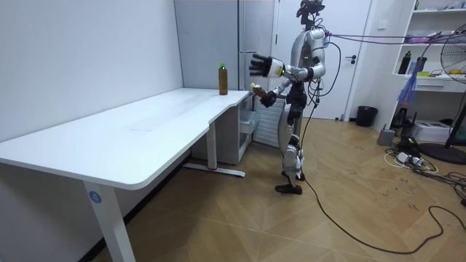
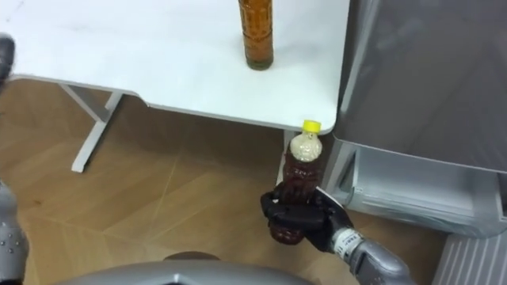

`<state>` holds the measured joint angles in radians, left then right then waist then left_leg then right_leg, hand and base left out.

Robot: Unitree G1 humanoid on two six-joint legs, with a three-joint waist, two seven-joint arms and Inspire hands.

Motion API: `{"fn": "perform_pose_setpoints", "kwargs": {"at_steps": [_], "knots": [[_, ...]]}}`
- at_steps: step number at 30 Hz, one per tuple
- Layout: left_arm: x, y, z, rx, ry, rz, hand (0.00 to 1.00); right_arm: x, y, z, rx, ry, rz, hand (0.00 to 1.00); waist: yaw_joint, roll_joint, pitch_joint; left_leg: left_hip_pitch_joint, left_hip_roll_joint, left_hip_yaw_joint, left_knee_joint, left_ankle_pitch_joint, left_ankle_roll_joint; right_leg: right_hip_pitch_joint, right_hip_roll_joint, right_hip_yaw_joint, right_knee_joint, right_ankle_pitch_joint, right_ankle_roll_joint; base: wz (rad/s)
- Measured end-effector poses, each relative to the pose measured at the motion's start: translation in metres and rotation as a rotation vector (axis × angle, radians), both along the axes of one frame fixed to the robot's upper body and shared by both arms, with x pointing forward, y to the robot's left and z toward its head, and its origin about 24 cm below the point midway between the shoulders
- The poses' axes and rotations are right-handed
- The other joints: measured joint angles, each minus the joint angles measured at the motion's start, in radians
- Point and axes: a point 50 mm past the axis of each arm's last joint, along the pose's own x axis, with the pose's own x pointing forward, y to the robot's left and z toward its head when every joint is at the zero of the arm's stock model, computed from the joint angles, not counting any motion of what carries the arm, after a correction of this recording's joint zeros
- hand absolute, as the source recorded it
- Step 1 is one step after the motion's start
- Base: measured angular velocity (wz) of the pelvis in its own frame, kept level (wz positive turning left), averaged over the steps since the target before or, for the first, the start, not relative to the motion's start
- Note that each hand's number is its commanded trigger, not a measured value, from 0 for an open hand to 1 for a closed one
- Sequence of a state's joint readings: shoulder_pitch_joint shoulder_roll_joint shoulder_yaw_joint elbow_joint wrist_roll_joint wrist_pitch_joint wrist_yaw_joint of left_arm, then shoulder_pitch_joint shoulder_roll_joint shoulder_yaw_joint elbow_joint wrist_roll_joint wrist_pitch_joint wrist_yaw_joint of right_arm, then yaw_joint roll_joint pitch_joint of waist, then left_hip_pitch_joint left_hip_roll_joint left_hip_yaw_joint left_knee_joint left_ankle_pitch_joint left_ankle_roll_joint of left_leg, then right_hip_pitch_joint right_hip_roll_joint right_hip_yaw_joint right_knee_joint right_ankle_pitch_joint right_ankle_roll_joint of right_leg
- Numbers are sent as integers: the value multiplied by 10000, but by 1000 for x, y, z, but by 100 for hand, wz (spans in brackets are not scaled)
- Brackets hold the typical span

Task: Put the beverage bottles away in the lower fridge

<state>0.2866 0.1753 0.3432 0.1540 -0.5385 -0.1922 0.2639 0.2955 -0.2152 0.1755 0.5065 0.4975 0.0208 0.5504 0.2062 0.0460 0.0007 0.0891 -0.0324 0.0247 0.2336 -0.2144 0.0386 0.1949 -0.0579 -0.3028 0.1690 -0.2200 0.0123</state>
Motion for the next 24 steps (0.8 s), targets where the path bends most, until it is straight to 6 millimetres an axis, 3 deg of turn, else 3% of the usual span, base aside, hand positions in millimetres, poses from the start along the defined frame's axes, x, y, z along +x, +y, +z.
{"fn": "perform_pose_setpoints", "kwargs": {"at_steps": [2,5,10,17,20,24], "knots": [[-24,-6,-40,-992,1881,261,0,-1,3,-2,121,180,-219,100,86,-156,13,15,27,51,-62,0,-9,-40,15,-2,-5,0,0,-5],[-46,-23,-80,-2550,3609,337,0,0,8,-3,202,422,-424,100,174,-328,38,7,14,-10,-105,-9,-10,-8,12,-19,-1,1,0,0],[-87,-45,-122,-3696,6122,52,0,5,20,-3,495,458,-102,100,198,-338,81,-13,23,40,-133,-12,-7,-49,9,12,19,8,2,-3],[-140,-56,-146,-4750,8570,20,0,5,32,-8,733,1081,401,100,136,-327,106,-220,27,26,-100,-14,-7,-155,18,17,35,12,-3,0],[-168,-63,-153,-5410,9603,-206,0,4,35,-10,702,1365,632,100,147,-461,79,-386,24,38,-73,-8,-5,-310,15,14,48,19,-15,0],[-184,-72,-157,-5885,10597,-927,0,8,35,-9,698,1377,672,100,4,-573,74,-459,25,78,-27,-9,-6,-336,13,-3,46,21,-17,3]]}}
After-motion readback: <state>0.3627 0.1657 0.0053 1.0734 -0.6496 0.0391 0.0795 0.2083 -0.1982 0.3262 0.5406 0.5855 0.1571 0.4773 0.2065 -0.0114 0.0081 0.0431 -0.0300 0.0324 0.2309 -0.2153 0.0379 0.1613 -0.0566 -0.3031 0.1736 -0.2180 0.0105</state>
